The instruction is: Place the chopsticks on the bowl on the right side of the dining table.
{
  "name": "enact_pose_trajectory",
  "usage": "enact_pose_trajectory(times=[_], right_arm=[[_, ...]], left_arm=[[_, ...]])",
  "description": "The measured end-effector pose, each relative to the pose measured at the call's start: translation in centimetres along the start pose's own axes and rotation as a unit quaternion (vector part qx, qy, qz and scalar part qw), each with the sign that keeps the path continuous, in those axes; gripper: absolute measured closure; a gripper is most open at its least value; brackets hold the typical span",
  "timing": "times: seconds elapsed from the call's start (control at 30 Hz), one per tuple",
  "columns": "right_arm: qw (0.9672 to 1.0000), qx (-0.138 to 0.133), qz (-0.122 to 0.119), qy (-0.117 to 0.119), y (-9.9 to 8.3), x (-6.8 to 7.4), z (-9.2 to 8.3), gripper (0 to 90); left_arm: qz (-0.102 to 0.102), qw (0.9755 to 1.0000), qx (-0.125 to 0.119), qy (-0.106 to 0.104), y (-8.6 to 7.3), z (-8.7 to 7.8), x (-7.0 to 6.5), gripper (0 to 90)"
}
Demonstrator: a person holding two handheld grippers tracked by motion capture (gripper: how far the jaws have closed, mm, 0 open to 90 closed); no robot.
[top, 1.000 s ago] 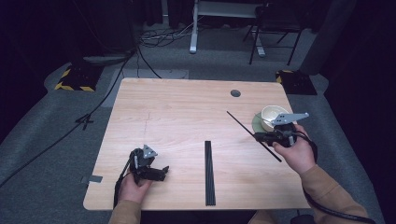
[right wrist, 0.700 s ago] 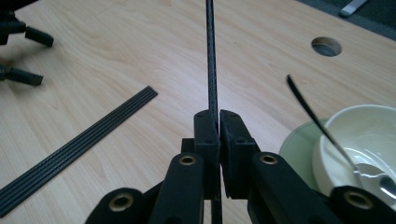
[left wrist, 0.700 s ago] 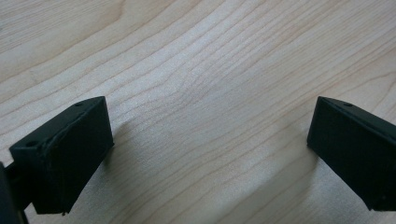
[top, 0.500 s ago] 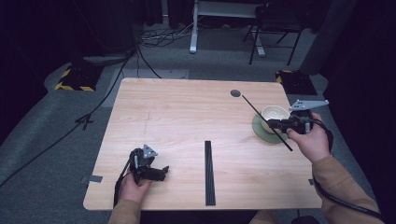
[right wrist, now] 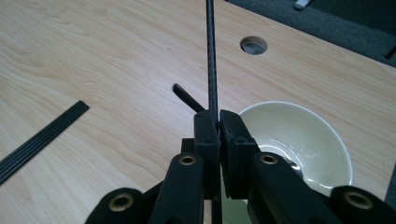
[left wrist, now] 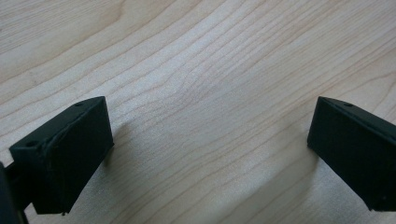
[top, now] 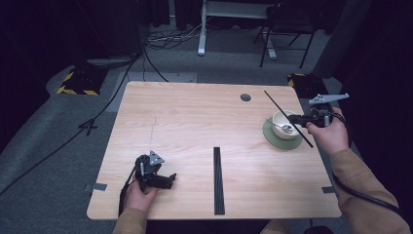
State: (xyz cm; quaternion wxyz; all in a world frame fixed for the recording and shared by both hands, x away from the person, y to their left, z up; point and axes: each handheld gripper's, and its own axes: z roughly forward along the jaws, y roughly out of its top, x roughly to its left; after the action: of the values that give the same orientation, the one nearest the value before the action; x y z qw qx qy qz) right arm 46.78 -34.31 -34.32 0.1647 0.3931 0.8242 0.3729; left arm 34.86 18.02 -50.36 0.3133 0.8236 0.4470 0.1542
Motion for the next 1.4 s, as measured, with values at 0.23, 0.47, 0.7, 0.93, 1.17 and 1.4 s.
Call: enact_pose_trajectory(times=[0.23,0.47,0.7,0.93,1.17,1.4], right_arm=[[0.9999,0.011,0.007,-0.011,-0.5,-1.9,1.6,86.2],[0.9994,0.026,0.019,-0.013,-1.5,-3.6,3.5,86.2],[0.9988,0.041,0.025,-0.011,-2.3,-4.4,5.3,86.2],[0.9983,0.05,0.029,-0.01,-2.8,-4.7,6.3,86.2],[0.998,0.058,0.027,-0.009,-2.8,-4.6,6.9,86.1],[0.9982,0.049,0.024,-0.027,-3.0,-4.6,6.9,70.9]], left_arm=[[0.0,1.0,0.0,0.0,0.0,0.0,0.0,0.4],[0.0,1.0,0.0,0.0,0.0,0.0,0.0,0.4],[0.0,1.0,0.0,0.0,0.0,0.0,0.0,0.4],[0.001,1.0,0.0,0.0,0.0,0.0,0.0,0.4],[0.0,1.0,0.0,0.0,0.0,0.0,0.0,0.4],[0.0,1.0,0.0,0.0,0.0,0.0,0.0,0.4]])
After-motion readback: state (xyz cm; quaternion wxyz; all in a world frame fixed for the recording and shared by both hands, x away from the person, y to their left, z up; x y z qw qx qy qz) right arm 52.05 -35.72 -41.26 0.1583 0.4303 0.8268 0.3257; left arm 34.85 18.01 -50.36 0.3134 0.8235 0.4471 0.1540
